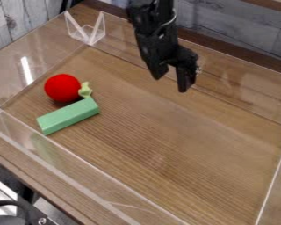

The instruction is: Put the green stick in the brown bowl

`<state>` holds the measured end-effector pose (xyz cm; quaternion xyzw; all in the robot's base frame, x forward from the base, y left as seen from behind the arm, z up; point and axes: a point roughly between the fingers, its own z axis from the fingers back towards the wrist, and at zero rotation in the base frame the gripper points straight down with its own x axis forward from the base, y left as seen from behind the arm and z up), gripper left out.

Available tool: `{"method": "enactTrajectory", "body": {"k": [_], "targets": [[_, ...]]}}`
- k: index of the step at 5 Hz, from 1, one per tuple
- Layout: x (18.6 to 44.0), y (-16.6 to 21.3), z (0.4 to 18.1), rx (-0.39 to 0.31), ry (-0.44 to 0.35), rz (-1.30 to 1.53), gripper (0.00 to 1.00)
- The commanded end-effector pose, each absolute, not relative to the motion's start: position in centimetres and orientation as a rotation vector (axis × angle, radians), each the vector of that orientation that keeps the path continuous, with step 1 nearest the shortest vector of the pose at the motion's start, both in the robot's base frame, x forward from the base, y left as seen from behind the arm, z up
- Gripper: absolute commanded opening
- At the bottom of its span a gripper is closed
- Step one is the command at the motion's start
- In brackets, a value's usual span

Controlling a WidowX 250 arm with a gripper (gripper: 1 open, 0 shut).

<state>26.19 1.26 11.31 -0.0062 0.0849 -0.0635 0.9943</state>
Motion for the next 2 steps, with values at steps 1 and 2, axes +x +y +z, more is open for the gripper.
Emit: {"method": "enactTrajectory", "body": {"k": [1, 2], "targets": [[25.8, 1.8, 11.7, 0.008, 0.151, -0.139, 1.00], [24.1, 4.0, 12.1, 0.021, 0.168, -0.228, 1.00]]}}
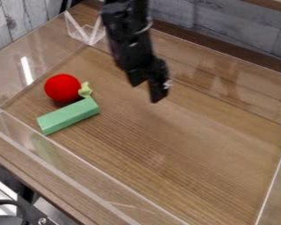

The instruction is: Put the green stick in the brown bowl

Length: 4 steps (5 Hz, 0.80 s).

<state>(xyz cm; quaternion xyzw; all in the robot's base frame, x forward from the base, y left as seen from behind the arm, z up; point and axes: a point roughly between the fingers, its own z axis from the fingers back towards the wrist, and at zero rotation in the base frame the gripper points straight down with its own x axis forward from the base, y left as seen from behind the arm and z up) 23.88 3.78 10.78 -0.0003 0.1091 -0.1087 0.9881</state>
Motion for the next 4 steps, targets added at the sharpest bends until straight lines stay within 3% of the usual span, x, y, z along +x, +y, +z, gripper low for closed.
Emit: {"method": "enactTrajectory", "body": {"k": [1, 4], "targets": [[22.3, 6.5, 12.3, 0.036, 0.183, -0.301, 1.00], [19.0, 10.5, 12.4, 0.050, 0.238, -0.397, 1.00]]}}
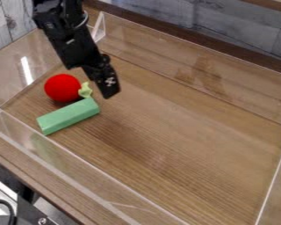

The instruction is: Put the green stick in the brown bowl

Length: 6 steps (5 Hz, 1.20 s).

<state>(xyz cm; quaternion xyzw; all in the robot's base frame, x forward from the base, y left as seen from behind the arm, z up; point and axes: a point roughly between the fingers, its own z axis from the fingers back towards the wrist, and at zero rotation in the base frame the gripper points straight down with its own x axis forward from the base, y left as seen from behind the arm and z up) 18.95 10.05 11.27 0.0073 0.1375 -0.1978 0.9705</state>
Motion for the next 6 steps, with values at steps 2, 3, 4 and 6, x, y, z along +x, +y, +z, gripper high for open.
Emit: {"method": "enactTrajectory", "body": {"k": [2, 3, 4, 6], "targets": [[17.8, 12.2, 11.6, 0.055, 0.272, -0.438, 1.00], [17.6, 12.8, 10.8, 0.056, 0.280, -0.429, 1.00], [17.5, 13.6, 10.4, 0.061, 0.294, -0.431, 1.00], [17.4, 13.9, 8.5, 0.065, 0.312, -0.420, 1.00]]}}
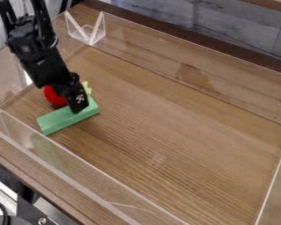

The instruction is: Put the green stick in the brown bowl

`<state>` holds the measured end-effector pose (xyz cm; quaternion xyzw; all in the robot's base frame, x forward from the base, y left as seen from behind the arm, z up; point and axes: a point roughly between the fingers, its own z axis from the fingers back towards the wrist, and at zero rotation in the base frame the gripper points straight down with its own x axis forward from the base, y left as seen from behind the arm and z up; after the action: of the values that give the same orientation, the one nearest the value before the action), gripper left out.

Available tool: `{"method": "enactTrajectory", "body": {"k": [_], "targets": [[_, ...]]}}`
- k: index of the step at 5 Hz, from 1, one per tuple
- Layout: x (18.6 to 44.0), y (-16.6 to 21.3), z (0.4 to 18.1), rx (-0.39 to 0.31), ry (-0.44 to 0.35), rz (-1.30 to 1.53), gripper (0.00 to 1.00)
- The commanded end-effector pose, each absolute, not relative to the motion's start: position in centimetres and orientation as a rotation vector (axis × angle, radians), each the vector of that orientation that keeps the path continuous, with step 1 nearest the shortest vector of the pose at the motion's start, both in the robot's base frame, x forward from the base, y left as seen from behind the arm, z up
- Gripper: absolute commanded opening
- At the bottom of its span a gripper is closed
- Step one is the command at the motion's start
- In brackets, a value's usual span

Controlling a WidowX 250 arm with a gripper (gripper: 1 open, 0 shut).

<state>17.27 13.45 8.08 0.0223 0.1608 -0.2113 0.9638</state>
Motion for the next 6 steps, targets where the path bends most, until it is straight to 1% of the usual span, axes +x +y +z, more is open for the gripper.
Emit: {"method": "enactTrajectory", "body": {"k": [1, 2, 4, 6], "targets": [[17.4, 14.3, 7.9, 0.069, 0.325, -0.421, 1.00], [17.6, 14.6, 7.5, 0.067, 0.337, -0.416, 1.00], [17.6, 15.4, 7.3, 0.049, 0.357, -0.405, 1.00], [17.5, 16.0, 7.4, 0.024, 0.376, -0.389, 1.00]]}}
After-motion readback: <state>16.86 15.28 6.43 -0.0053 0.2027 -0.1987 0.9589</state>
